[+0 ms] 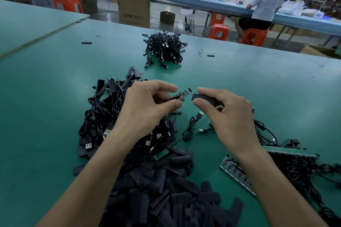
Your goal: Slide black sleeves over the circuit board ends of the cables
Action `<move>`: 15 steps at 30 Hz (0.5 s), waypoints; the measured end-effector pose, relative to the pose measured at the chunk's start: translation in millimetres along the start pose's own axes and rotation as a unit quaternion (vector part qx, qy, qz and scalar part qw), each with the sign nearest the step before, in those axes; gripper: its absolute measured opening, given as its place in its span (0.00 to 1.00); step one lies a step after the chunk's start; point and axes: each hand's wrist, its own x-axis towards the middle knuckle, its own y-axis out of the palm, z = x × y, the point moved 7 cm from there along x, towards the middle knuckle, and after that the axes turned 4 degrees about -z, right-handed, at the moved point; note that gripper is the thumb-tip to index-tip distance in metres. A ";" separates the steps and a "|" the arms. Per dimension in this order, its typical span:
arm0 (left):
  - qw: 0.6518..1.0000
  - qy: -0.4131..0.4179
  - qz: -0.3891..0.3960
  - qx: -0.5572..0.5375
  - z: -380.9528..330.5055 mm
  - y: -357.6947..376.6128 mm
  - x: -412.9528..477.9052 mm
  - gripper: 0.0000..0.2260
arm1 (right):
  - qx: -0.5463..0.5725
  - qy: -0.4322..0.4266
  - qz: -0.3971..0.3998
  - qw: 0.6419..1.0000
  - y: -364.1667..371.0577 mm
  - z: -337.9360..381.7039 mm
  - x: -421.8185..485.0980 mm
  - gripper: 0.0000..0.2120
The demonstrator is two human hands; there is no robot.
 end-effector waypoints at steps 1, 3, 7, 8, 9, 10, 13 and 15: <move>1.000 0.002 0.000 0.002 -0.5 0.0 -0.1 0.12 | 0.015 0.006 -0.010 1.000 -1.2 -1.4 0.1 0.13; 1.000 0.003 0.000 0.003 -1.5 0.5 -0.6 0.11 | 0.046 0.015 -0.027 0.998 -3.2 -2.7 0.3 0.12; 0.999 -0.003 0.024 -0.021 -3.6 4.5 -2.2 0.11 | 0.075 -0.005 -0.050 0.996 -5.4 1.7 0.9 0.10; 0.999 -0.004 0.032 -0.026 -4.0 5.6 -2.7 0.11 | 0.077 -0.013 -0.051 0.996 -5.4 3.0 0.7 0.09; 0.999 -0.004 0.039 -0.031 -4.3 6.5 -3.0 0.12 | 0.076 -0.020 -0.052 0.996 -5.3 4.1 0.4 0.08; 0.998 -0.004 0.044 -0.035 -4.6 7.3 -3.1 0.12 | 0.074 -0.028 -0.052 0.996 -4.8 5.1 0.2 0.07; 0.997 -0.004 0.053 -0.050 -4.2 9.5 -2.8 0.11 | 0.075 -0.043 -0.057 0.995 -4.7 6.6 -0.3 0.08; 0.997 -0.005 0.046 -0.059 -3.6 8.8 -2.4 0.11 | 0.084 -0.043 -0.070 0.993 -7.2 6.2 -0.3 0.09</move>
